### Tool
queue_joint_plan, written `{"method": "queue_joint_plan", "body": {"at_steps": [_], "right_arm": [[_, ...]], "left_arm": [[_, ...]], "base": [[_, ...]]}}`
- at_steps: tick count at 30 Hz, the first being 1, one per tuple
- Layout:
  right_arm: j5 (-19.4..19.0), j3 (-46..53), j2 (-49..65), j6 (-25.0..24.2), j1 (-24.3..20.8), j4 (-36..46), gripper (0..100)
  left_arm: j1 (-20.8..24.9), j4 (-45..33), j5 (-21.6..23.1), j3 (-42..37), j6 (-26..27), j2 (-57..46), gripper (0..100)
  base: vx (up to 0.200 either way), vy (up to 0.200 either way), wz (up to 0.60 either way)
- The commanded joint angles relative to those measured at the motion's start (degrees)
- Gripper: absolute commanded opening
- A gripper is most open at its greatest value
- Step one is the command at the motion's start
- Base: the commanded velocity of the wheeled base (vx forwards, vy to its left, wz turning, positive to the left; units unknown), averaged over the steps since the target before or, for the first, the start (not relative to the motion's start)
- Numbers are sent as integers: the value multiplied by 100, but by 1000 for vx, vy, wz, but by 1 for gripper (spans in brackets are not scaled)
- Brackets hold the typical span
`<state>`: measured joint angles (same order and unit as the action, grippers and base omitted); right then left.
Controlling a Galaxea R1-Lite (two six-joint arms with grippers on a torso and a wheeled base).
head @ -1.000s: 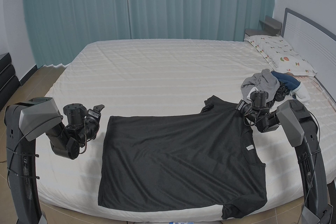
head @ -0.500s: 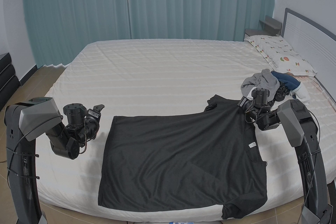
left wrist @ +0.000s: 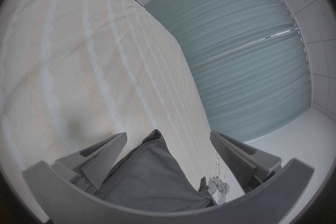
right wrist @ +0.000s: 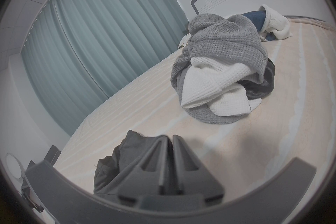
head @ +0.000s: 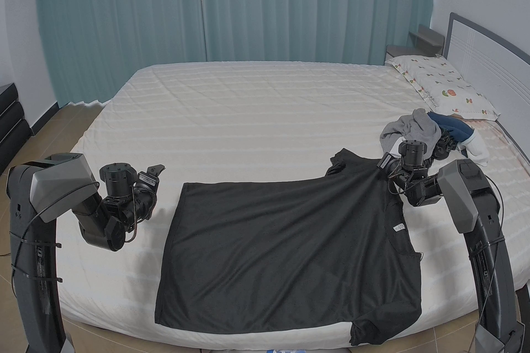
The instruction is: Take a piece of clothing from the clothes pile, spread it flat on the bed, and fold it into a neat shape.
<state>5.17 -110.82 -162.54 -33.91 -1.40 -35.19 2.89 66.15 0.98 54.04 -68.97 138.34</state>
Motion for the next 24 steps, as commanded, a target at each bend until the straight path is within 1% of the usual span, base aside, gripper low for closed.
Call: {"method": "queue_joint_plan", "body": {"at_steps": [1,4,8,9,10,11,12,13,14,16,19,21,22,23,24], "right_arm": [[2,26,-24,-1,-36,-5,100],[19,193,73,-10,-71,-23,100],[-7,1010,759,-80,-71,-31,100],[-16,1063,794,-98,-71,-31,100],[-69,1617,1216,-318,-44,-84,100],[-77,1810,1347,-405,-27,-119,100],[-130,2337,1681,-590,8,-242,100],[-130,2337,1681,-590,8,-242,100],[-262,3076,2051,-669,114,-453,100],[-482,3893,2472,-687,184,-752,100],[-965,5123,3070,-783,219,-1200,100],[-1123,5774,3395,-968,184,-1543,100],[-1123,5774,3395,-968,184,-1543,100],[-1246,6424,3703,-1144,167,-1816,100],[-1325,6723,3817,-1144,167,-1912,100]], "left_arm": [[1,4,-1,1,-2,9,100],[1,4,8,-16,-11,0,100],[1,4,8,-87,-11,-35,100],[1,4,8,-87,-11,-35,100],[1,4,8,-157,-11,-53,100],[1,4,17,-183,-11,-53,100],[1,4,61,-245,-28,-61,100],[1,4,61,-245,-28,-61,100],[1,4,87,-315,-37,-114,100],[1,4,96,-333,-37,-132,100],[10,4,87,-342,-46,-141,100],[36,4,87,-465,-46,-211,100],[36,4,87,-465,-46,-211,100],[89,-5,87,-667,-28,-413,100],[151,4,87,-781,-28,-483,100]], "base": [[0,0,0],[0,0,0],[0,0,0],[0,0,0],[0,0,0],[0,0,0],[0,0,0],[0,0,0],[0,0,0],[0,0,0],[0,0,0],[0,0,0],[0,0,0],[0,0,0],[-200,0,0]]}}
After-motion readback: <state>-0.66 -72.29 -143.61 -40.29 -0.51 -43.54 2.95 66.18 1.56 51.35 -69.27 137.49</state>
